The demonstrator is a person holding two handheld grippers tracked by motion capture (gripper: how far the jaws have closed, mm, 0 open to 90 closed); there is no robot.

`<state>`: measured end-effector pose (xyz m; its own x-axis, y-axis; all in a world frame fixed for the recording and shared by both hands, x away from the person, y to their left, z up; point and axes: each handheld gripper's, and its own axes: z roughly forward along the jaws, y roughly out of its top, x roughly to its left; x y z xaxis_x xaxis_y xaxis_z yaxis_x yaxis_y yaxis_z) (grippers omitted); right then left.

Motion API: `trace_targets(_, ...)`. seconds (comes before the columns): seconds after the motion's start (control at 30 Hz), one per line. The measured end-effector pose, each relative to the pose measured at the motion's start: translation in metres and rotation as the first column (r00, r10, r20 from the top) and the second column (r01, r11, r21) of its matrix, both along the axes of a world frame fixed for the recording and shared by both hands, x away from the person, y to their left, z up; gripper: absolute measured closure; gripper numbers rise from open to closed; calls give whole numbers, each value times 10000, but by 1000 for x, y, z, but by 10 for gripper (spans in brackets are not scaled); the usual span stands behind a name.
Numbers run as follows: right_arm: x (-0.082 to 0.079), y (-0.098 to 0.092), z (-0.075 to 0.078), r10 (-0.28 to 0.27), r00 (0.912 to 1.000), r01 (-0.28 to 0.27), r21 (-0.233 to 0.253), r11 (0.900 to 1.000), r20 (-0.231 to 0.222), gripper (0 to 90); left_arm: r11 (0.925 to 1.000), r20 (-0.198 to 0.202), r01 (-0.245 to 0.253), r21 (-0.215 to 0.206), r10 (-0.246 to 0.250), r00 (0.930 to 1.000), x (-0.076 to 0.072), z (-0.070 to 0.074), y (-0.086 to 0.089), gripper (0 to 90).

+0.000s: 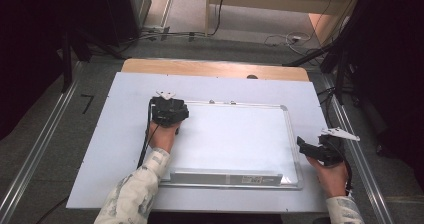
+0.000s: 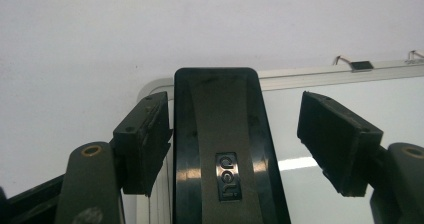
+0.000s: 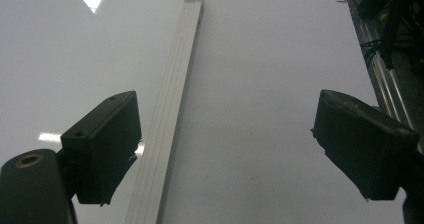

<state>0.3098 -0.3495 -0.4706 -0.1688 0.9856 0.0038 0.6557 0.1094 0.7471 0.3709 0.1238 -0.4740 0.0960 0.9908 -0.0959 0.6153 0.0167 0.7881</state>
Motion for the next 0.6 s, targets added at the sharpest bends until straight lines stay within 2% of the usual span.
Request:
trace_targets(0.23, -1, 0, 0, -12, 10000, 12, -19, 10000, -9, 106, 9981, 259, 422, -457, -410, 9988, -11, 8, 5, 285)
trace_targets(0.5, -1, 1, 0, -10, 10000, 10, -55, 10000, -23, 105, 9951, 519, 807, -577, -778, 9956, -23, 15, 11, 270)
trace_targets(0.6, -1, 1, 0, -31, 10000, 31, -54, 10000, -29, 106, 9950, 602, 927, -379, -903, 9941, -28, 16, 13, 270)
